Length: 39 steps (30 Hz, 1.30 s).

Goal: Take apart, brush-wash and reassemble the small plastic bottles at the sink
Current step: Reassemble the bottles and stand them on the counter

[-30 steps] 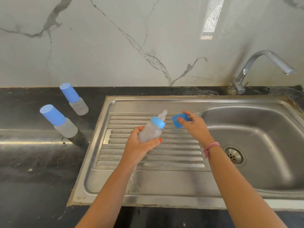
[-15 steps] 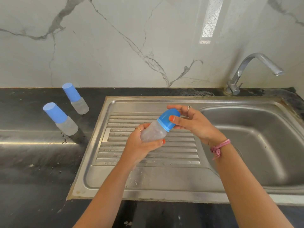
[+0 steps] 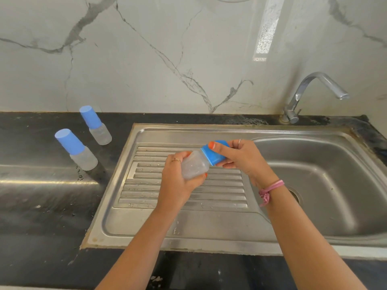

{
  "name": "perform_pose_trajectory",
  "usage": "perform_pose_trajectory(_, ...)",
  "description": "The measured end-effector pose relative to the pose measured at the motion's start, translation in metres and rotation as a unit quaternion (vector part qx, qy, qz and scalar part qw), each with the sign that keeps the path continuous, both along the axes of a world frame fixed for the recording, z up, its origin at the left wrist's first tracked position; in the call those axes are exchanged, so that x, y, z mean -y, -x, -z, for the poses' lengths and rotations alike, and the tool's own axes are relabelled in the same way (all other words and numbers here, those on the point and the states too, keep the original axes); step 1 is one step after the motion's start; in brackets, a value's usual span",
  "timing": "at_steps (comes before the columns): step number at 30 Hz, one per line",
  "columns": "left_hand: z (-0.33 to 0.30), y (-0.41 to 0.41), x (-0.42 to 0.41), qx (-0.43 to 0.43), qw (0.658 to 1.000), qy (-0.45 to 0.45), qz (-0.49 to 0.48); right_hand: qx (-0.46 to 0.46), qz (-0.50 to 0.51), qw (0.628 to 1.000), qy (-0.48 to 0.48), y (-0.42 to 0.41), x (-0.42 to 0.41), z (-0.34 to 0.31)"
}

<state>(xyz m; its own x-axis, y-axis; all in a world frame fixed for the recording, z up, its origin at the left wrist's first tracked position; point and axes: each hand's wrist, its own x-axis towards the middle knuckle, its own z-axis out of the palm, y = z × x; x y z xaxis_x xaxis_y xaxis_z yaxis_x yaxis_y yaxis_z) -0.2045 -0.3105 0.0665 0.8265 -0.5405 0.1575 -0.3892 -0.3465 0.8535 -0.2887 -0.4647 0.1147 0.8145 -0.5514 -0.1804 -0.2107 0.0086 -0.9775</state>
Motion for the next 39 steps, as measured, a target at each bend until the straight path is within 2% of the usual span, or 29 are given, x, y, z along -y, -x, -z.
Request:
perform_pose_trajectory(5,-0.004,0.005,0.000,-0.064,0.997,0.014,0.031,-0.027,-0.004,0.999,0.040,0.005,0.002,-0.004)
perform_pose_trajectory(12,-0.017,0.010,-0.007,-0.130,0.987,-0.002,0.095,-0.017,-0.185,0.981,0.053,0.035,0.033,-0.025)
perform_pose_trajectory(15,-0.021,0.011,-0.005,-0.133,0.982,-0.022,0.131,-0.028,-0.224,0.972,0.069,0.040,0.038,-0.033)
perform_pose_trajectory(20,-0.019,0.014,0.001,-0.128,0.983,-0.015,0.133,-0.026,-0.206,0.977,0.057,0.039,0.037,-0.039)
perform_pose_trajectory(24,-0.014,0.021,0.009,-0.121,0.987,0.011,0.102,-0.033,-0.173,0.983,0.042,0.037,0.039,-0.037)
perform_pose_trajectory(27,-0.009,0.026,0.014,-0.147,0.986,0.046,0.069,-0.026,-0.141,0.989,0.029,0.035,0.036,-0.032)
perform_pose_trajectory(31,-0.004,0.033,0.017,-0.173,0.980,0.077,0.060,-0.032,-0.118,0.992,0.038,0.032,0.030,-0.027)
perform_pose_trajectory(39,0.006,0.035,0.020,-0.189,0.977,0.082,0.060,-0.080,-0.124,0.986,0.075,0.027,0.033,-0.029)
